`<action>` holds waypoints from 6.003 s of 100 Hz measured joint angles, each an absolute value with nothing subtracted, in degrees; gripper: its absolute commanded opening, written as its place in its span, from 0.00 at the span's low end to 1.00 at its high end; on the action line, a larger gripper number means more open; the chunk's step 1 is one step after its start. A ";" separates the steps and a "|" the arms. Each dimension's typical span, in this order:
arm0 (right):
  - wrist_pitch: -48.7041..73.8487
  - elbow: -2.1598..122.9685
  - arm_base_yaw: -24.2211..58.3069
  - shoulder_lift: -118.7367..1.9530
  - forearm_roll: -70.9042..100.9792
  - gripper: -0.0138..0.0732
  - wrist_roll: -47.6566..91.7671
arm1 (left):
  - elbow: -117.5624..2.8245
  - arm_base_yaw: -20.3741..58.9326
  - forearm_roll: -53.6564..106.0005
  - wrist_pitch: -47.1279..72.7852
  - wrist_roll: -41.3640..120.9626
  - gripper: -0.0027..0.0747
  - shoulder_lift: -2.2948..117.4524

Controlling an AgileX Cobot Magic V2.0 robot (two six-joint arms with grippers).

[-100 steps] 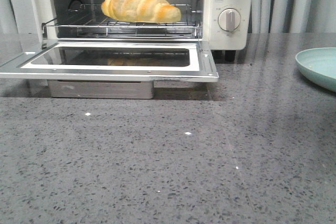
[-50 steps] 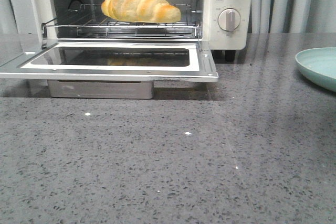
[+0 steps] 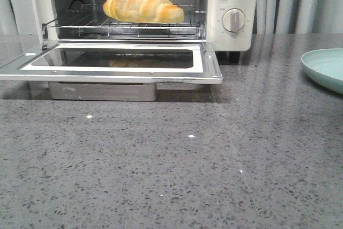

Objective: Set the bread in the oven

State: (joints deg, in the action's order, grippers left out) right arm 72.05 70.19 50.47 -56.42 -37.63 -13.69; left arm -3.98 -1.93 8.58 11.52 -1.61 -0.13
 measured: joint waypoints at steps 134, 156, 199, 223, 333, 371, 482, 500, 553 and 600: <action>16.52 10.25 9.25 -15.15 -12.23 0.08 -13.79 | -3.98 -1.93 8.58 11.52 -1.61 0.01 -0.13; 15.82 7.91 3.76 -9.50 -11.31 0.08 -13.56 | -3.98 -1.93 8.58 11.52 -1.61 0.01 -0.13; 15.71 3.88 -3.09 -3.78 -3.96 0.08 -5.57 | -3.98 -1.93 8.58 11.52 -1.61 0.01 -0.13; 15.58 0.22 -3.30 -1.37 -2.21 0.08 -5.36 | -3.98 -1.93 8.58 11.52 -1.61 0.01 -0.13; 19.49 -0.62 -3.35 0.41 -2.14 0.08 -2.43 | -3.98 -1.93 8.58 11.52 -1.61 0.01 -0.13; 19.59 -0.62 -3.35 0.41 -2.14 0.08 0.83 | -3.98 -1.93 8.58 11.52 -1.61 0.01 -0.13; 19.59 -0.62 -3.35 0.41 -2.14 0.08 1.32 | -1.63 -1.93 6.93 10.49 -1.61 0.01 -0.13; 19.59 -0.62 -3.35 0.41 -2.14 0.08 1.32 | 0.11 -0.31 4.84 10.77 -1.61 0.01 -0.13; 19.59 -0.62 -3.35 0.41 -2.14 0.08 1.32 | 0.11 3.45 2.27 18.16 -1.61 0.01 -0.13; 19.59 -0.62 -3.35 0.41 -2.14 0.08 1.47 | 0.11 3.45 2.27 18.91 -1.61 0.01 -0.13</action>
State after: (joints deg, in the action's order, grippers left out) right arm 19.59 -0.62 -3.35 0.41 -2.14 1.47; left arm 0.11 3.45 2.27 18.91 -1.61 -0.13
